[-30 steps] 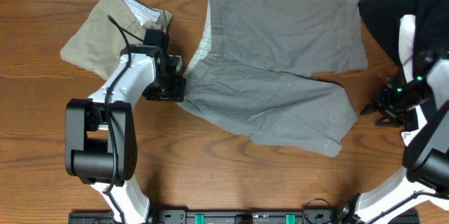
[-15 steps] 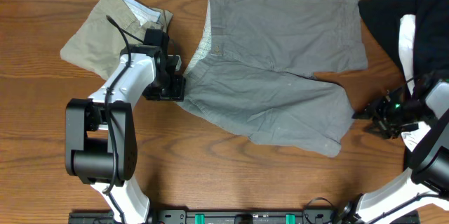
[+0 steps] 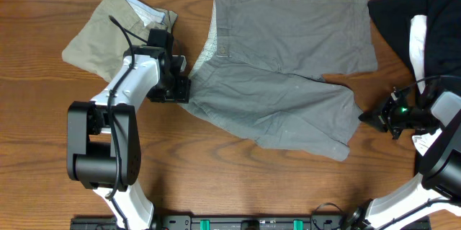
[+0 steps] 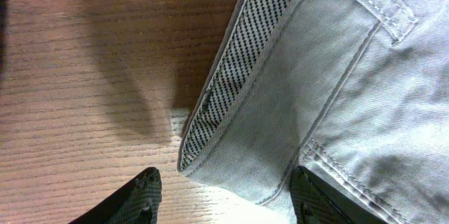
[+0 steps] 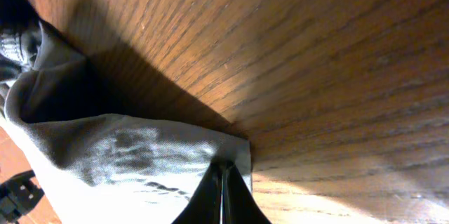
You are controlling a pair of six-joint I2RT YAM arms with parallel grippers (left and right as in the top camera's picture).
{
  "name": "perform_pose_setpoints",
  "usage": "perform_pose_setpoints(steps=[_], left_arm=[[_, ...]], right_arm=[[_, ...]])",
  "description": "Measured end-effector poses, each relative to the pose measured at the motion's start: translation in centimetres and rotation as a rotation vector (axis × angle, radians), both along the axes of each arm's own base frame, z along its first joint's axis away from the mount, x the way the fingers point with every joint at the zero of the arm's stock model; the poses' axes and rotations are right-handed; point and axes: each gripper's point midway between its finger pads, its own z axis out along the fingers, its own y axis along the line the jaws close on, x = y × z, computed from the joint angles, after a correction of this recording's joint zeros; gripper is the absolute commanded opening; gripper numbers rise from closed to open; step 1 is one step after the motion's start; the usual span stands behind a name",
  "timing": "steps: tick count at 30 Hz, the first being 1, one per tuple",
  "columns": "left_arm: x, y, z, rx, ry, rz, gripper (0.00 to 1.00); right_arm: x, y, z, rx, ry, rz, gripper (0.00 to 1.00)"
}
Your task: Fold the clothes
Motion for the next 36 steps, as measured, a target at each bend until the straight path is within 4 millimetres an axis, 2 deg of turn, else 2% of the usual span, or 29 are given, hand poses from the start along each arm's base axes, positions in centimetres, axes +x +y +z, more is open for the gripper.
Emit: perform_pose_setpoints(steps=[3,6,8,9,12,13,16,21,26,31,34,36], left_arm=[[0.0,0.0,0.0,0.000,0.000,0.000,0.61],[0.0,0.0,0.0,0.000,-0.001,0.000,0.61],[0.0,0.0,0.0,0.000,-0.001,0.000,0.61],[0.0,0.0,0.0,0.000,-0.002,0.000,0.61],[0.1,0.0,0.0,0.000,-0.002,0.000,0.61],[0.1,0.0,0.0,0.000,-0.002,0.000,0.61],[0.1,0.0,0.0,0.000,-0.002,0.000,0.61],[0.1,0.0,0.0,0.000,-0.003,0.000,0.61],[0.1,0.0,0.0,0.000,-0.004,0.000,0.61],[0.1,0.0,0.0,0.000,-0.004,0.000,0.61],[0.1,0.0,0.0,0.000,-0.004,0.000,0.61],[0.1,0.0,0.0,0.000,-0.004,0.000,0.61]], right_arm=[[0.2,-0.2,0.7,0.001,-0.003,0.012,0.01],[1.0,-0.8,2.2,-0.026,-0.037,0.033,0.02],[1.3,-1.3,3.5,-0.062,-0.059,0.041,0.24],[1.4,-1.6,3.9,-0.082,-0.065,0.044,0.32],[1.0,-2.0,4.9,-0.128,-0.065,0.057,0.45],[0.9,-2.1,4.8,-0.137,-0.059,0.061,0.49],[0.1,-1.8,3.9,-0.134,-0.035,0.064,0.51],[-2.7,0.5,2.1,-0.052,0.026,0.081,0.57],[-3.8,2.3,0.8,0.012,-0.002,0.090,0.61],[-2.4,2.8,0.9,0.040,-0.121,0.073,0.57],[-2.2,3.0,0.8,0.046,-0.149,0.070,0.40],[-2.4,3.0,0.4,0.042,-0.140,0.065,0.24]])
